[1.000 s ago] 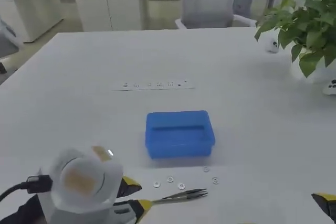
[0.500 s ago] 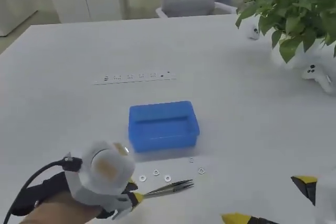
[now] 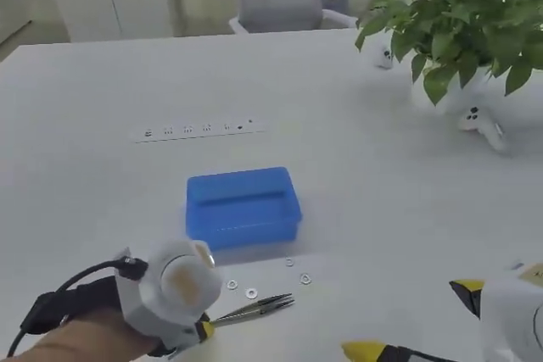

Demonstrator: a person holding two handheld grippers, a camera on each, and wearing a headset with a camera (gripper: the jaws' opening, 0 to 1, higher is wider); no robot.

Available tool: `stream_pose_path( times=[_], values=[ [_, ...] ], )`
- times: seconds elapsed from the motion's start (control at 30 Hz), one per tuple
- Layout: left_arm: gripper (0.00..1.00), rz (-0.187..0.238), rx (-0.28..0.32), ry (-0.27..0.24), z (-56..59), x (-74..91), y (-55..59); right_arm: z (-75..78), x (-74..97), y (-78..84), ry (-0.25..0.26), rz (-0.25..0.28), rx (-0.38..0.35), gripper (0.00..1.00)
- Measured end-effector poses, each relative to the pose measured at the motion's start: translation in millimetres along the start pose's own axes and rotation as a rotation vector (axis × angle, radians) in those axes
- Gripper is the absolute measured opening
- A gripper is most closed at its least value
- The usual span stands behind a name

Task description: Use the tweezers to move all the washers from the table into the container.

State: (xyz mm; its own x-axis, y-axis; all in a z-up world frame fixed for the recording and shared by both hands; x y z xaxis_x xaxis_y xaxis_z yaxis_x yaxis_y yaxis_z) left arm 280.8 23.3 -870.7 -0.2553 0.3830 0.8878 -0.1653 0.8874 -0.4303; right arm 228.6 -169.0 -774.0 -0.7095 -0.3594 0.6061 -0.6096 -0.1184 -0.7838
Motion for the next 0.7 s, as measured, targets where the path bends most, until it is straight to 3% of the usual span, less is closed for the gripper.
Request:
stream_pose_path(
  times=[0.17,0.27,0.4,0.6,0.7],
  values=[
    [0.0,-0.004,-0.008,0.023,5.4,0.8,-0.9,-0.8,0.3,-1.0,0.0,0.006,0.004,0.87],
    [0.0,-0.003,-0.062,0.015,10.6,6.3,-3.5,-0.1,1.1,-2.0,0.003,0.013,0.004,0.87],
    [0.0,0.002,-0.074,-0.001,15.5,17.0,-8.6,0.0,2.7,-4.3,0.002,0.027,-0.003,0.86],
    [0.0,0.035,-0.084,-0.026,24.5,37.4,-19.1,-4.6,3.5,-6.7,-0.019,0.041,0.0,0.83],
    [0.0,0.067,-0.061,-0.025,31.1,46.6,-27.0,-8.2,4.6,-8.8,-0.036,0.053,0.007,0.8]
  ],
)
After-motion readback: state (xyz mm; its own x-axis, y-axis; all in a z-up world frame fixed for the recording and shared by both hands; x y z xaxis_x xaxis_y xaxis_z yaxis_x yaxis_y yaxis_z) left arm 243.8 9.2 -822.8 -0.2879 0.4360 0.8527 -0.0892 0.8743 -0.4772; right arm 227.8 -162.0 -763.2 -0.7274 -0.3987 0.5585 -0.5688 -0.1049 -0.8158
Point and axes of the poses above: the centre of the closed fingertips' face, and the gripper's own axes: x roughly backward along the fingers, z roughly to its right, y roughly out of its underside, the point moved 1 cm from there along x, roughly backward along the fingers, and after that the axes turned 7 degrees about -x, right-handed, at the moved point
